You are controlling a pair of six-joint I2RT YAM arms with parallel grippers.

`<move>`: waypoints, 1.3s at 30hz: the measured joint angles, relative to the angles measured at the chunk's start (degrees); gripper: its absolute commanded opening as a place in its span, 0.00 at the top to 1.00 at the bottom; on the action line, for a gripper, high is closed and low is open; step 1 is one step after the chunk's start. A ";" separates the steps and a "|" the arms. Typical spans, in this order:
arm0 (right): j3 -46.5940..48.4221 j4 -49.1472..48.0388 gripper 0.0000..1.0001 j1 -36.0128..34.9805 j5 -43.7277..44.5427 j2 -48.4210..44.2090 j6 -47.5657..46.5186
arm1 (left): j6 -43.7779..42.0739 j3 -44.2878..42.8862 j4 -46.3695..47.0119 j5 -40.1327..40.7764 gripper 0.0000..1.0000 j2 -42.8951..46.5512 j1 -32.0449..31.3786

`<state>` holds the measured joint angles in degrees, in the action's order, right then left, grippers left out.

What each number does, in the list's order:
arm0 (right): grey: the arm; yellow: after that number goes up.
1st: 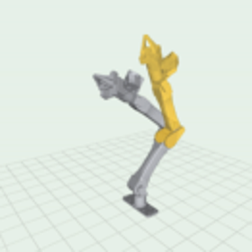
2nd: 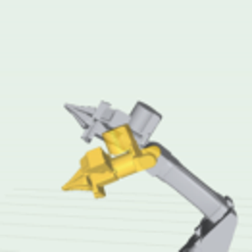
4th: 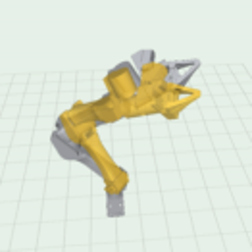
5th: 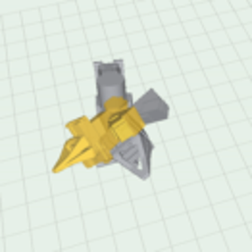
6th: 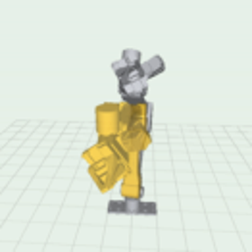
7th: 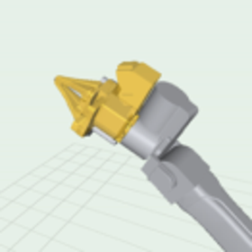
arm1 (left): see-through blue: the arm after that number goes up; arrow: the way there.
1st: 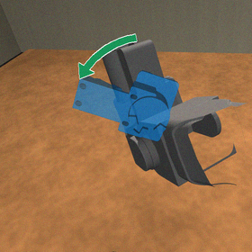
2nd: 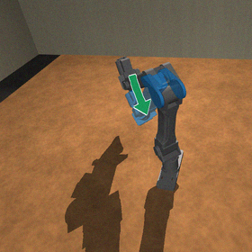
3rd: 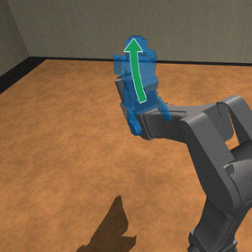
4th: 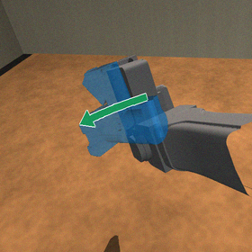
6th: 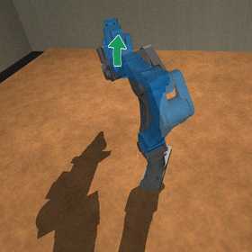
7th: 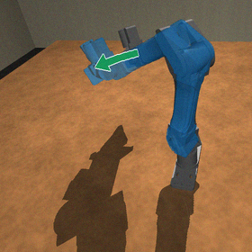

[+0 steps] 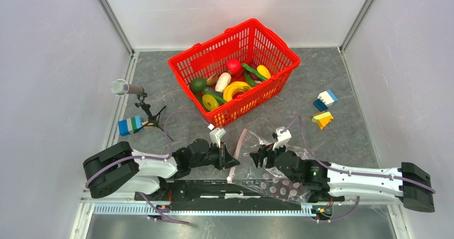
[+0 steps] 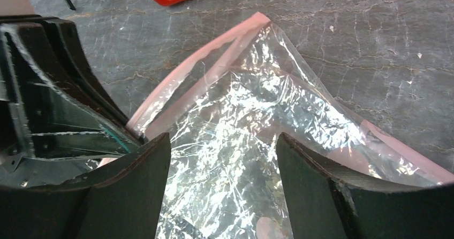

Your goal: Place the food in the zip-top bag and seal the zipper

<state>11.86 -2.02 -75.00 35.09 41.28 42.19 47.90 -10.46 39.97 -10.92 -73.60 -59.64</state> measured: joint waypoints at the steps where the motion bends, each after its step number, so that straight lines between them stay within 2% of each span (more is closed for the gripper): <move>1: 0.00 0.37 0.23 0.00 0.11 -0.07 0.07 | 0.02 -0.28 -0.42 -0.11 0.92 0.48 -0.15; 4: 0.11 1.51 0.19 0.00 0.09 -0.37 0.61 | -0.61 -2.78 -5.64 0.35 0.94 4.48 -1.38; 8: 2.16 4.76 0.18 0.00 -0.11 -1.88 1.25 | -2.60 -11.45 -18.99 4.55 0.95 10.80 -6.69; 11: 8.22 9.68 0.18 0.00 0.09 -2.89 1.22 | -6.86 -16.72 -28.63 10.25 0.96 12.76 -11.41; 14: 16.33 13.51 0.18 0.00 0.52 -4.68 0.83 | -11.54 -21.18 -33.75 16.87 0.96 14.47 -14.36; 18: 24.28 17.09 0.18 0.00 0.59 -6.95 0.04 | -15.93 -26.23 -37.88 23.87 0.96 14.38 -16.37; 22: 30.60 22.75 0.21 0.00 1.20 -4.66 0.61 | -18.32 -28.72 -39.26 27.47 0.97 12.72 -17.86; 32: 32.00 31.71 0.26 0.00 3.10 6.34 3.15 | -21.99 -31.54 -44.17 36.24 0.97 10.93 -22.91; 39: 32.48 31.19 0.29 0.00 4.57 6.40 3.39 | -24.98 -36.52 -47.84 42.86 0.96 7.19 -26.03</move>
<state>44.34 29.17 -75.00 39.66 47.68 45.58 22.92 -46.98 -7.88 31.94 -66.41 -85.67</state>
